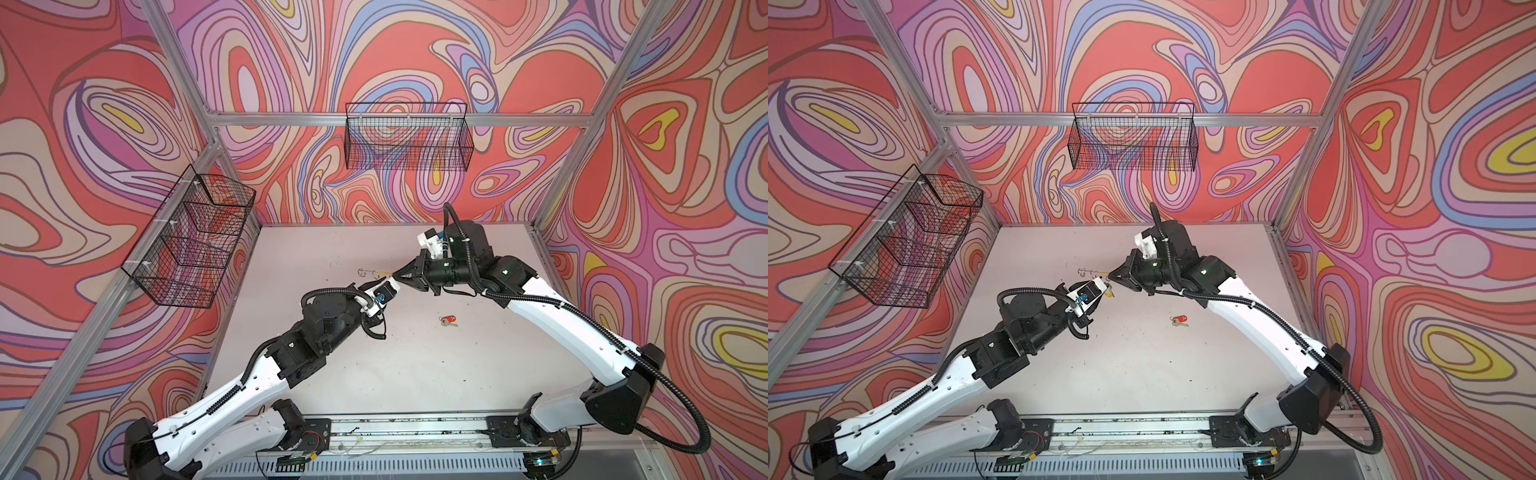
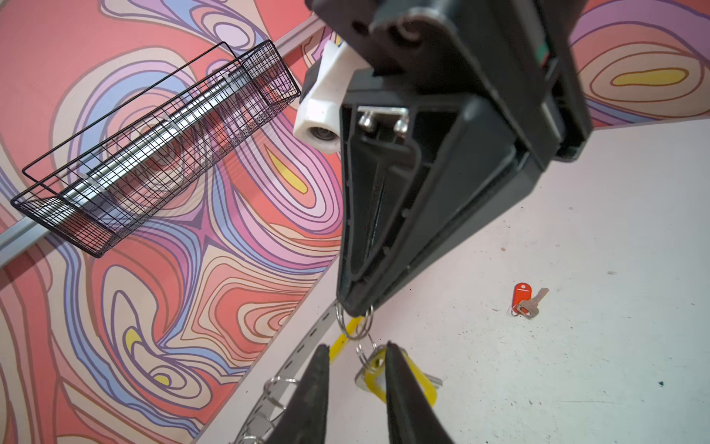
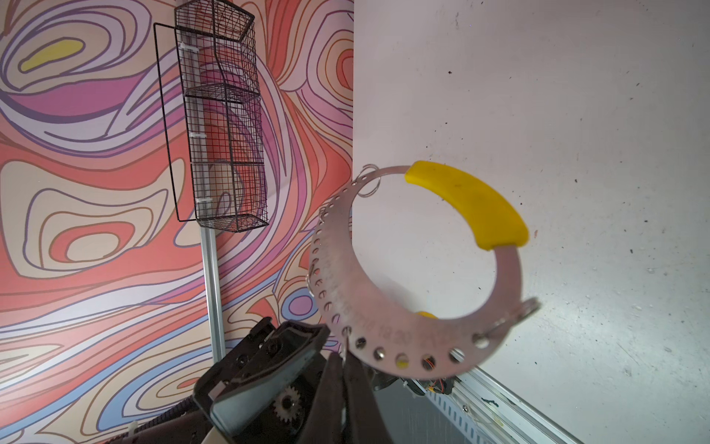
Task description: Put the keys on the keyring
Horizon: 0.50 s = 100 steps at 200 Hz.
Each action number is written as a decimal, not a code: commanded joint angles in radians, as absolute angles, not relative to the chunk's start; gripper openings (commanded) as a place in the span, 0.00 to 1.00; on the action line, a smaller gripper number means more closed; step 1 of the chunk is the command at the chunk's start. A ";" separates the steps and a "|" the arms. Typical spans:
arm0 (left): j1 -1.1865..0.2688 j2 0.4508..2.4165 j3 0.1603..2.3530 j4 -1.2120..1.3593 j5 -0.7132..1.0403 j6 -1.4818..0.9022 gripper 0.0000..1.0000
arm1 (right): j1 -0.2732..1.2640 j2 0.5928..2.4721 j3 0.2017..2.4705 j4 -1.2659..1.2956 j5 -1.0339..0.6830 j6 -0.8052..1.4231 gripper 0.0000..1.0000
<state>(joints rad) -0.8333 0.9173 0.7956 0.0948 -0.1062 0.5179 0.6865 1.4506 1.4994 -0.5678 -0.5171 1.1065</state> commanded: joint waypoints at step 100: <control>-0.839 0.976 0.818 0.203 -0.147 0.584 0.23 | 0.684 1.431 1.499 -0.520 -0.572 1.134 0.00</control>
<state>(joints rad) -0.8333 0.9668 0.7963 0.1558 -0.1326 0.5541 0.6865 1.4506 1.4994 -0.5510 -0.5491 1.1175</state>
